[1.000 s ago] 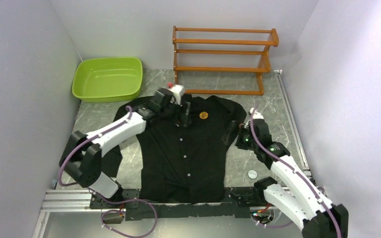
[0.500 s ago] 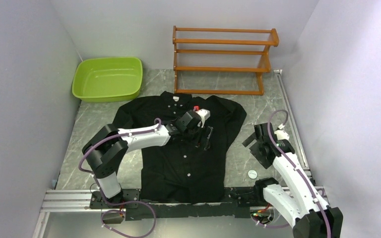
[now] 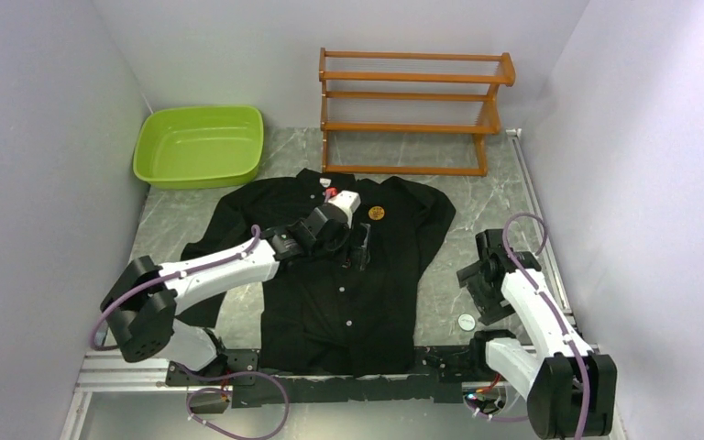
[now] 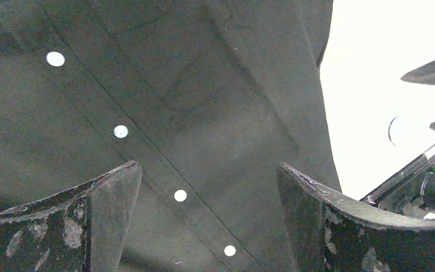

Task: Pin the brooch onto the clothing
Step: Pick up the brooch from the center of the board.

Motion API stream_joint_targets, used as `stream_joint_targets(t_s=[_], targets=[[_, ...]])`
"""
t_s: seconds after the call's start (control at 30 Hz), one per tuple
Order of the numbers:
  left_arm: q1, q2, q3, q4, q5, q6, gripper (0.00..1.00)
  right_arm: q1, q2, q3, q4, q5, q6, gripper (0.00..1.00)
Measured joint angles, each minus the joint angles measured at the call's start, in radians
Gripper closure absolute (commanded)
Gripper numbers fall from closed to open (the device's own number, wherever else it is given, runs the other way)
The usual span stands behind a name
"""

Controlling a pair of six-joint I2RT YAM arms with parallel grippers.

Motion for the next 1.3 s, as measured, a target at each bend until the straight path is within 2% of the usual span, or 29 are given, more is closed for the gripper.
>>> stream_joint_targets(t_s=[0.07, 0.13, 0.17, 0.37, 0.63, 0.73, 1.03, 1.2, 1.3], targets=[[0.0, -0.03, -0.007, -0.005, -0.023, 0.001, 0.06, -0.001, 0.017, -0.02, 0.01, -0.021, 0.017, 0.12], [0.0, -0.052, -0.014, -0.018, -0.042, 0.001, 0.06, -0.001, 0.017, -0.039, 0.016, -0.032, 0.031, 0.22], [0.0, -0.06, -0.018, -0.023, -0.051, 0.001, 0.06, -0.002, 0.016, -0.055, 0.024, -0.036, 0.043, 0.24], [0.01, -0.081, -0.045, -0.053, -0.078, 0.001, 0.06, -0.002, -0.008, -0.126, 0.055, -0.084, 0.097, 0.24], [0.033, -0.094, -0.059, -0.064, -0.081, 0.001, 0.06, -0.002, -0.051, -0.147, 0.08, -0.105, 0.105, 0.38], [0.038, -0.094, -0.059, -0.064, -0.081, 0.001, 0.06, -0.003, -0.029, -0.143, 0.103, -0.124, 0.085, 0.39], [0.04, -0.098, -0.06, -0.07, -0.081, 0.0, 0.06, 0.005, 0.305, 0.002, 0.232, -0.244, -0.074, 0.42], [0.04, -0.106, -0.06, -0.078, -0.081, -0.005, 0.06, 0.103, 0.52, 0.173, 0.27, -0.286, -0.214, 0.42], [0.04, -0.106, -0.06, -0.084, -0.081, -0.008, 0.06, 0.151, 0.533, 0.197, 0.332, -0.282, -0.255, 0.41]])
